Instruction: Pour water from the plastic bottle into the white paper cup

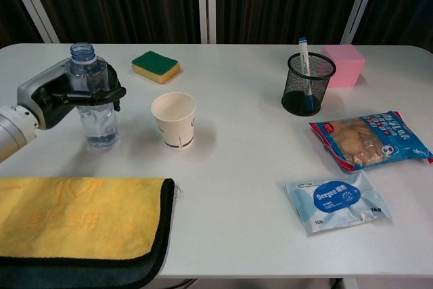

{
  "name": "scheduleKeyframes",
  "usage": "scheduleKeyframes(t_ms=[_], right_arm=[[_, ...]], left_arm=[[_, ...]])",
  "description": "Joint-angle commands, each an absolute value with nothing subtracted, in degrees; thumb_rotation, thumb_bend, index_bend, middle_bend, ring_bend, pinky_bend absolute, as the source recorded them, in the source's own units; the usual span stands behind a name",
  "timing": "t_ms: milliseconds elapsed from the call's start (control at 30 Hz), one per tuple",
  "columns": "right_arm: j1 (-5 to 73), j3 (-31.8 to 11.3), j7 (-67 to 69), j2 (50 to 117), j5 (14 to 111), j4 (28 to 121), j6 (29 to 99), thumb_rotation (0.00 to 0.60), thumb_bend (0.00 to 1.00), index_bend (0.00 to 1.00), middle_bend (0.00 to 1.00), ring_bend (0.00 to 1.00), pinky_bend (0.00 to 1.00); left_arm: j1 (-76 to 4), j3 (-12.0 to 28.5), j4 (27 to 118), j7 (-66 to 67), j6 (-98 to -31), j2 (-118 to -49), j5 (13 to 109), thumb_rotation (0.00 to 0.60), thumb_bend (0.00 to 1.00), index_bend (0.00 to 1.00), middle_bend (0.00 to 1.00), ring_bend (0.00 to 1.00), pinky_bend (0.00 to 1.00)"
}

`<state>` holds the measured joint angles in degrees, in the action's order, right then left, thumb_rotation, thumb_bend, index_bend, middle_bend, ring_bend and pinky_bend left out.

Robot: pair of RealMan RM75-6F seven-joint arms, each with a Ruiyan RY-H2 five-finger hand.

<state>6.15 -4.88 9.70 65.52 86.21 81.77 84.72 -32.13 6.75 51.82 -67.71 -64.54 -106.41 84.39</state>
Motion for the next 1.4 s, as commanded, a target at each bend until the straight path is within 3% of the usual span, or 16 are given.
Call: scheduleKeyframes(t_ms=[33, 200, 467, 967, 1400], right_arm=[[6.2, -4.9, 9.7, 65.5, 86.2, 81.7, 84.7, 0.540, 0.23, 0.00, 0.00, 0.00, 0.00], [6.1, -5.0, 9.8, 65.6, 86.1, 81.6, 84.8, 0.539, 0.23, 0.00, 0.00, 0.00, 0.00], [6.2, -5.0, 10.0, 65.7, 86.2, 81.6, 84.8, 0.542, 0.23, 0.00, 0.00, 0.00, 0.00], [6.3, -5.5, 10.0, 64.9, 85.9, 82.2, 84.9, 0.542, 0.23, 0.00, 0.00, 0.00, 0.00], [6.5, -5.4, 10.2, 65.3, 85.8, 81.7, 84.4, 0.541, 0.23, 0.00, 0.00, 0.00, 0.00]], left_arm=[[-32.1, 6.9, 51.9, -67.2, -65.2, -106.2, 84.6, 0.600, 0.24, 0.73, 0.74, 0.59, 0.51], [-32.1, 7.3, 51.6, -62.4, -66.7, -106.3, 84.7, 0.600, 0.24, 0.73, 0.74, 0.60, 0.52], [-32.6, 7.1, 50.8, -43.2, -70.8, -106.9, 86.3, 0.600, 0.26, 0.74, 0.75, 0.61, 0.53], [-34.6, 10.5, 55.7, -12.6, -68.3, -107.9, 81.1, 0.600, 0.28, 0.74, 0.76, 0.61, 0.52], [-35.7, 12.2, 54.9, 0.0, -69.5, -109.8, 79.1, 0.600, 0.30, 0.74, 0.76, 0.61, 0.51]])
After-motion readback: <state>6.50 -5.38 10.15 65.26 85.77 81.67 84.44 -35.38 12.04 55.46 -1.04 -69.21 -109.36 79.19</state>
